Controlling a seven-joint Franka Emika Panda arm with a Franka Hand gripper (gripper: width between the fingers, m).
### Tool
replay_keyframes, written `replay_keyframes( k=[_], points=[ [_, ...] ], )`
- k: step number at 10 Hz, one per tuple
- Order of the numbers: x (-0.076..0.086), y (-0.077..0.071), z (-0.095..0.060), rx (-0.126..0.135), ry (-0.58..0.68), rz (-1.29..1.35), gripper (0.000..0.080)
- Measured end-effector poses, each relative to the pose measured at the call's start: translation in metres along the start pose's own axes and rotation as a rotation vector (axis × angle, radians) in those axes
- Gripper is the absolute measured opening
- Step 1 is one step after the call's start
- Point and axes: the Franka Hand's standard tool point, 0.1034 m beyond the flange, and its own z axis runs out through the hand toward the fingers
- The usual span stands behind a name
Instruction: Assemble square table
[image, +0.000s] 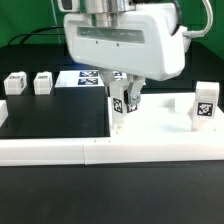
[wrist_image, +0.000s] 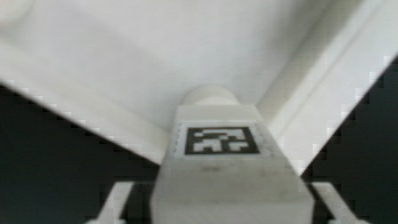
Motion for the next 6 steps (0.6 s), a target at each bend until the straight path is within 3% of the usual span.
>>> replay_keyframes(
  k=[4, 6],
  points=[
    [-0.0017, -0.0017, 0.0011, 0.02, -0.031, 0.457, 0.0289],
    [-0.002, -0.0016, 0.0013, 0.02, -0.031, 0.456, 0.029]
  ],
)
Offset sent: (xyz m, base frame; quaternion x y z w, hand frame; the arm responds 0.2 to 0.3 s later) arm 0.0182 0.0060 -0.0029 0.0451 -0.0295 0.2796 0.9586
